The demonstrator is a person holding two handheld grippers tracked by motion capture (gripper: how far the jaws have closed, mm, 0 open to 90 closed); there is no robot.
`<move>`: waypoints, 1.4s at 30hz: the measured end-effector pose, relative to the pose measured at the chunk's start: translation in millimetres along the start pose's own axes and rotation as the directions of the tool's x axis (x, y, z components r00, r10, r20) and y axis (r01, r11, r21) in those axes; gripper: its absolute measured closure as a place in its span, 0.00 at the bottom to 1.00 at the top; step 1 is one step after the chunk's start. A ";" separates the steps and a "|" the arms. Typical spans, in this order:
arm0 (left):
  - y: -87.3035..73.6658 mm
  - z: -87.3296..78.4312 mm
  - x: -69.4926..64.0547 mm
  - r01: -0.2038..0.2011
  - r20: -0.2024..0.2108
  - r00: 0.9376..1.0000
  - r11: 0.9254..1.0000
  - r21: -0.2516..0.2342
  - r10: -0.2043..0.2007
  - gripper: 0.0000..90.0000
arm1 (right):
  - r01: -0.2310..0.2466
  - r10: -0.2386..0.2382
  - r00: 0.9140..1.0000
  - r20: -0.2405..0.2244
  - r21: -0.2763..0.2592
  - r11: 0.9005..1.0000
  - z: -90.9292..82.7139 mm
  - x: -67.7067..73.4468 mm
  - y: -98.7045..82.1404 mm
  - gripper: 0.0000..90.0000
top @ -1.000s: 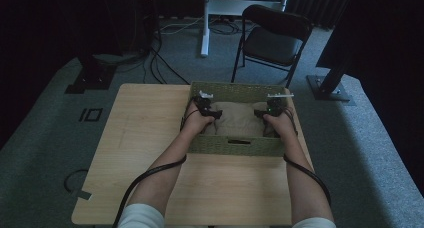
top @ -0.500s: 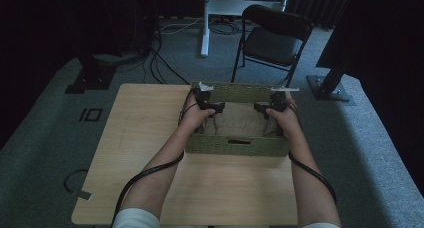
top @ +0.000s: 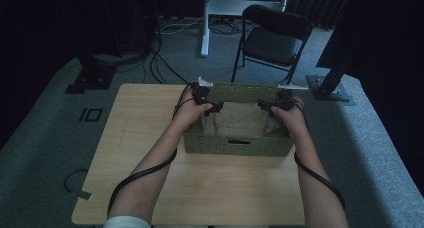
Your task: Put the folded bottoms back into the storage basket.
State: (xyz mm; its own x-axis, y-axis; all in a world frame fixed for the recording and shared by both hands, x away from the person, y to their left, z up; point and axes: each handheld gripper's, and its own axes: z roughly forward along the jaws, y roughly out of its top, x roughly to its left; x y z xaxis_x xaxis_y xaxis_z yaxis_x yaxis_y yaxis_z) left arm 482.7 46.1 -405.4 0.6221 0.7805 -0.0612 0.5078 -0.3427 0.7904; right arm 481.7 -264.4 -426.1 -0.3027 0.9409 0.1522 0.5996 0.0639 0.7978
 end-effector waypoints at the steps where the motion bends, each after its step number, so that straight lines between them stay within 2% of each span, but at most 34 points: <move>1: 0.9 -2.5 -0.1 -0.004 0.007 1.000 1.000 0.000 0.004 0.20 | 0.006 -0.006 1.000 0.000 -0.002 1.000 -1.7 0.1 -0.5 0.17; 3: 2.1 -7.4 -1.6 0.007 0.016 1.000 1.000 -0.011 -0.007 0.20 | 0.010 -0.010 1.000 0.001 -0.006 1.000 -4.5 -0.1 -1.2 0.17; 9: -0.4 -16.1 -9.4 0.006 0.048 0.999 1.000 -0.021 -0.005 0.20 | 0.020 -0.020 1.000 -0.004 -0.018 1.000 -14.8 1.1 -3.1 0.17; 13: -3.3 -20.9 -18.9 -0.013 0.084 0.996 1.000 -0.014 0.014 0.20 | 0.025 -0.025 1.000 -0.008 -0.024 0.999 -23.6 3.6 -5.3 0.17; 16: -4.8 -25.2 -24.1 -0.017 0.103 0.995 1.000 -0.027 0.019 0.20 | 0.030 -0.030 0.999 -0.019 -0.036 0.999 -31.6 6.4 -6.4 0.17; 21: -11.9 -32.6 -27.4 -0.011 0.106 0.994 1.000 -0.029 0.014 0.20 | 0.038 -0.040 0.999 -0.037 -0.047 0.998 -44.1 10.7 -11.9 0.17; 27: -23.6 -40.9 -27.9 0.017 0.093 0.996 0.999 -0.040 -0.014 0.20 | 0.073 -0.076 0.996 -0.038 -0.077 0.994 -57.2 16.3 -18.4 0.17; 30: -29.1 -45.6 -28.8 0.007 0.081 0.997 0.999 -0.040 -0.004 0.20 | 0.082 -0.085 0.995 -0.041 -0.086 0.993 -61.8 19.9 -22.9 0.17; 34: -36.6 -50.3 -30.0 0.007 0.099 0.995 0.999 -0.043 -0.003 0.20 | 0.099 -0.104 0.993 -0.049 -0.094 0.991 -66.6 25.6 -29.6 0.17; 38: -43.3 -54.5 -30.8 0.003 0.095 0.995 0.999 -0.042 0.001 0.20 | 0.122 -0.127 0.991 -0.050 -0.093 0.988 -70.9 30.1 -36.7 0.15; 42: -49.8 -58.7 -35.2 0.009 0.114 0.993 0.999 -0.050 -0.004 0.20 | 0.112 -0.118 0.991 -0.055 -0.106 0.988 -76.3 32.5 -43.6 0.15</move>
State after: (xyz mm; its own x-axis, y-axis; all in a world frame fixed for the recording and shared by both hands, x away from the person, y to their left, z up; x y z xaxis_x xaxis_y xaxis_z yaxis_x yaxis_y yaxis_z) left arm 400.5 66.3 -406.8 0.6842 0.7171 -0.1332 0.4835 -0.3091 0.8190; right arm 389.1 -262.0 -411.4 -0.4121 0.9068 0.0887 0.4797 0.1332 0.8673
